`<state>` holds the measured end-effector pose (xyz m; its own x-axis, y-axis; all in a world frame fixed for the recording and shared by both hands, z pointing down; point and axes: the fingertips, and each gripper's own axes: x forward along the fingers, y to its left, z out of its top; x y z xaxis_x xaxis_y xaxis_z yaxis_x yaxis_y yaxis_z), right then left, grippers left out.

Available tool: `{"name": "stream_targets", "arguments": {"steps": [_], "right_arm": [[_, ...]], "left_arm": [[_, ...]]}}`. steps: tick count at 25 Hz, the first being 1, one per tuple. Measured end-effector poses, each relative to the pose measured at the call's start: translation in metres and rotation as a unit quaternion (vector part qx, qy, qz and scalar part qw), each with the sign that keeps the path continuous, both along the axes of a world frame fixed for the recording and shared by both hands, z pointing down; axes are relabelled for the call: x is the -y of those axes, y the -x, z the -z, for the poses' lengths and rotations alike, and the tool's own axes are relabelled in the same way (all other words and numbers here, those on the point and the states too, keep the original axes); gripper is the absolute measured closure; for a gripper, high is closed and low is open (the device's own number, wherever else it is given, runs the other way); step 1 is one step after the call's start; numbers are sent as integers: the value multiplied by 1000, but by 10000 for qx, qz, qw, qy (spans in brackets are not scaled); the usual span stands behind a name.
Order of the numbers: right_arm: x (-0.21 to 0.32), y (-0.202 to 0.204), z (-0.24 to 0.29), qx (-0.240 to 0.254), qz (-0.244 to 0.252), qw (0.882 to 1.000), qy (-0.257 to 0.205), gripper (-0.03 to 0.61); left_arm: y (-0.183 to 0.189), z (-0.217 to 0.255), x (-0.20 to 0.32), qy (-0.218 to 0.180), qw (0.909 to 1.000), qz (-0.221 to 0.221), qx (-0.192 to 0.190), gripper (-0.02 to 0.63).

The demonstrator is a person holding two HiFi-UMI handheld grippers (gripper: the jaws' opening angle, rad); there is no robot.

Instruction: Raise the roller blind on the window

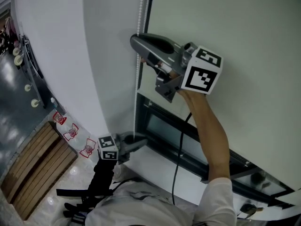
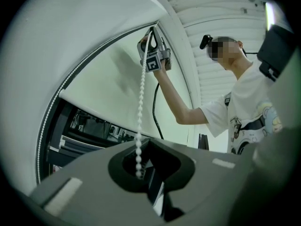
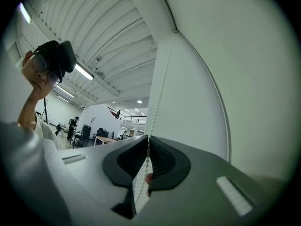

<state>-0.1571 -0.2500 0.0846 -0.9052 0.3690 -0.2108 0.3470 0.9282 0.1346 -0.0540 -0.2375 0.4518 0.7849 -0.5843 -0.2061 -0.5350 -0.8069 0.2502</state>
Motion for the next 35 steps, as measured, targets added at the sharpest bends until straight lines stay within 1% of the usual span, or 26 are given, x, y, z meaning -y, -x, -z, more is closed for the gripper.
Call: {"name": "stream_targets", "arguments": {"steps": [6, 10, 17, 24, 29, 31, 33, 35], "right_arm": [[0, 9, -63, -475, -64, 9988, 130, 565], [-8, 9, -102, -604, -52, 9978, 282, 565], [-16, 5, -153, -861, -55, 9951, 477, 565], [-21, 7, -222, -1378, -34, 9880, 705, 565], [-24, 6, -275, -1853, -31, 9787, 882, 565], [-22, 5, -286, -1870, 13, 9757, 1140, 563], [-17, 3, -284, -1752, 50, 9751, 1361, 563], [-13, 3, -279, -1630, -5, 9780, 1305, 560]], "left_arm": [[-3, 1, 1, 36, 10000, -16, -50, 615], [-2, 1, 0, 35, 10000, -6, -63, 615], [6, 3, 0, 2, 10000, 88, -42, 615], [17, 6, 0, -33, 9997, 214, -70, 615], [21, 9, 1, -74, 9996, 272, -46, 615], [22, 8, 1, -65, 9996, 277, -38, 615], [22, 7, 0, -62, 9996, 284, -41, 615], [24, 8, 1, -82, 9995, 301, -32, 615]]}}
